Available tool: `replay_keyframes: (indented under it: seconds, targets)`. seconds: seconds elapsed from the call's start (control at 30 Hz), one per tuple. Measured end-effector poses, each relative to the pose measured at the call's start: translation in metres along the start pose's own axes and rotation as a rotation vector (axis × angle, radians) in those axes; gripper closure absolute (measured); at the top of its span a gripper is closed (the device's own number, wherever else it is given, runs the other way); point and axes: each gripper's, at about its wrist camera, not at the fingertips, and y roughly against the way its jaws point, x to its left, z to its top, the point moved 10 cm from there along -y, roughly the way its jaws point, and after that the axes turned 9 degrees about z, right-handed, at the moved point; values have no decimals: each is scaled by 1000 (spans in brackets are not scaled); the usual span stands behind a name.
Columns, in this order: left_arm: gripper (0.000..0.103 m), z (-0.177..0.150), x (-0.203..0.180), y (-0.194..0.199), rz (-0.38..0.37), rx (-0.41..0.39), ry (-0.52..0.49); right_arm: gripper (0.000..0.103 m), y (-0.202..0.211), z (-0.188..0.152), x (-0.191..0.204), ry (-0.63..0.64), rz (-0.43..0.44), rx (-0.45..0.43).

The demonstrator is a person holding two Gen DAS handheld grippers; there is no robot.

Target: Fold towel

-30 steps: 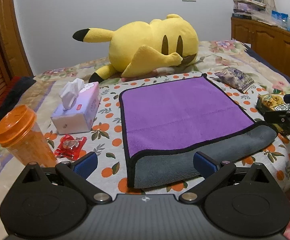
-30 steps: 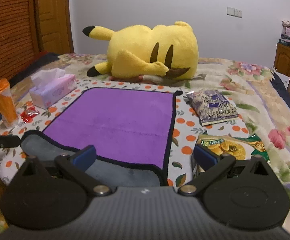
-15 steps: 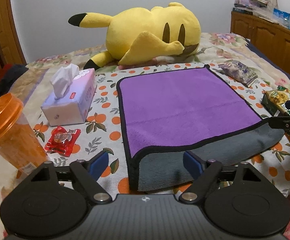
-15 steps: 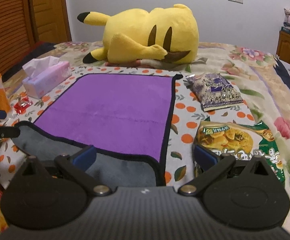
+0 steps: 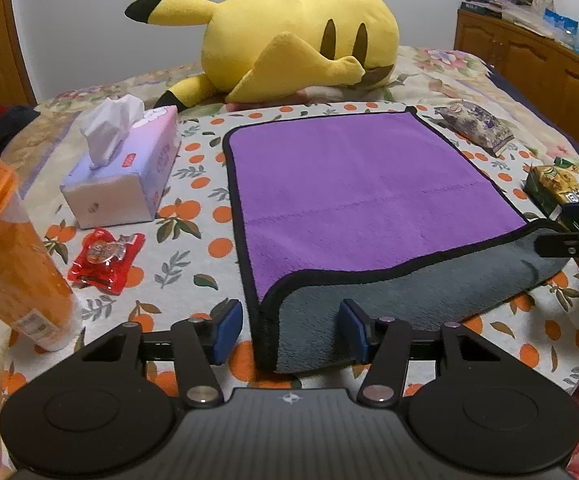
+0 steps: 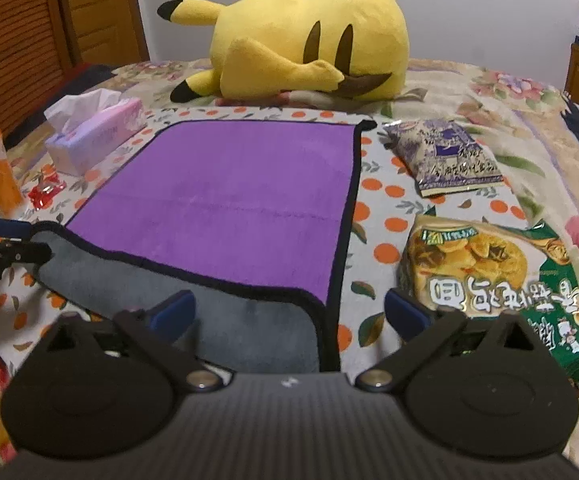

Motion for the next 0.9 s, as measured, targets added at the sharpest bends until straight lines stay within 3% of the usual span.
replay_keyframes:
  seconds: [0.03,0.2,0.37,0.8,0.9]
  targets:
    - [47,0,-1,0,-5,3,0,16,-2,-1,0,-5,4,10]
    - [59,-3,-4,-1,-24,18,-4,17,-7,-8,1,-11,19,53]
    - [63,-5,-8,-1,-24,18,-26,27,-9,-12,3,-21,48,80]
    - [68,-6,-10,0,-25,13,-33,73,-6,-10,-3,-34,72,94]
    - [68,-5,-10,0,-25,13,-28,76,-6,-11,-4,-36,72,98]
